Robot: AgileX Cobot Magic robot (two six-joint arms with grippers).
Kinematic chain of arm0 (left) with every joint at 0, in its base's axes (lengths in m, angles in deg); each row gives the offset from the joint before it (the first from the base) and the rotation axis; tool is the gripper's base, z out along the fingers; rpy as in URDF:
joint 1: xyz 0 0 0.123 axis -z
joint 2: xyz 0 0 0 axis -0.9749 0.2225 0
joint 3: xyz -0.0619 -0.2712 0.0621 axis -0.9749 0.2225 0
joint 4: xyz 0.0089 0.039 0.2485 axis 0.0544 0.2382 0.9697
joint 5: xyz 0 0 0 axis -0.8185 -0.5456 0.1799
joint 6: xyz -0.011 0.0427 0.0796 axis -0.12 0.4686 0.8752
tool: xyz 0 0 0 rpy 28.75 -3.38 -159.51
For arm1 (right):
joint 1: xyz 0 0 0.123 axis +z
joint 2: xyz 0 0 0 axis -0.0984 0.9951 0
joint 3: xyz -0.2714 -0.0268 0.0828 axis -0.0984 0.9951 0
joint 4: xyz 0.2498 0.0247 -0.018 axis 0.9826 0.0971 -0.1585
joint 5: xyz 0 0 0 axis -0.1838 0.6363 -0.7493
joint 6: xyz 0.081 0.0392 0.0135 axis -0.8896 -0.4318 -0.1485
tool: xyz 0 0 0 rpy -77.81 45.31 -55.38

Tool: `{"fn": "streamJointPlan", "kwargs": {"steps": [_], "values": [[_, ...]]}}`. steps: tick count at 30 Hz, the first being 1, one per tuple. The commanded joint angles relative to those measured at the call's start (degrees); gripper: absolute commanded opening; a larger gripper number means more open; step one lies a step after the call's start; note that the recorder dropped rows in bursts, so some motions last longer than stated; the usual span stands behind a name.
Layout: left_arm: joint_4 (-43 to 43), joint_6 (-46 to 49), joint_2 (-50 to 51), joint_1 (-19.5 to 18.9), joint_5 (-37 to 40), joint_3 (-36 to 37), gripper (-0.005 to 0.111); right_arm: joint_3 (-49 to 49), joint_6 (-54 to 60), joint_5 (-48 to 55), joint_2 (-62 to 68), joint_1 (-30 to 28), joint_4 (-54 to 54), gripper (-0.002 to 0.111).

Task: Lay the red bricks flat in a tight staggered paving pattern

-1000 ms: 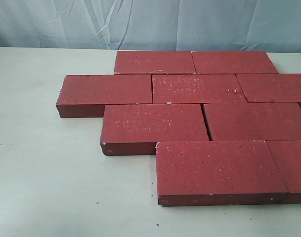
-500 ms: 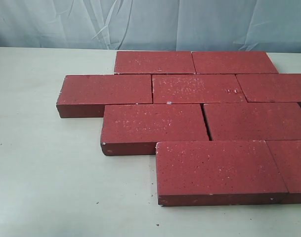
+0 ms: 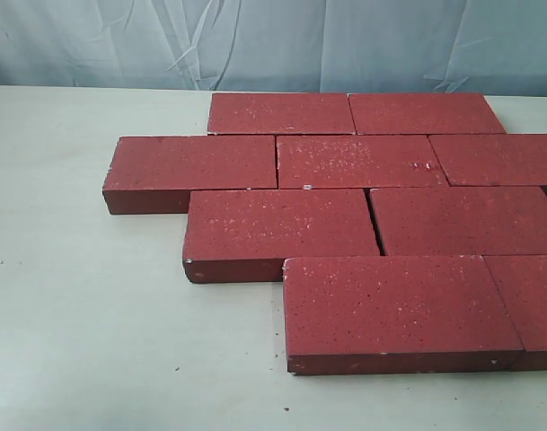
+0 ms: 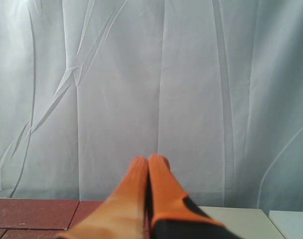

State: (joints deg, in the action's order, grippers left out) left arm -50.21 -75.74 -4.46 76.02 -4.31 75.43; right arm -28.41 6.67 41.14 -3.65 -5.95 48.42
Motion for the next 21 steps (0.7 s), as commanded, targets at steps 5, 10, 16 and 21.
{"fn": "streamJointPlan", "kwargs": {"steps": [5,10,16,21], "values": [[0.0,-0.3,-0.3,0.0,0.1,0.2,0.0,1.2,0.0,10.7,-0.2,-0.2,-0.6,-0.001],[0.0,-0.3,-0.3,0.0,0.1,0.2,0.0,13.4,-2.2,0.5,-1.6,-0.2,-0.4,-0.001],[0.1,-0.3,-0.3,0.0,0.1,0.2,0.0,23.4,-4.1,-1.8,-4.5,-0.2,1.7,-0.001],[0.1,-0.3,-0.3,0.0,0.1,0.2,0.0,23.4,-4.0,2.0,-5.3,-0.2,1.5,-0.001]]}}
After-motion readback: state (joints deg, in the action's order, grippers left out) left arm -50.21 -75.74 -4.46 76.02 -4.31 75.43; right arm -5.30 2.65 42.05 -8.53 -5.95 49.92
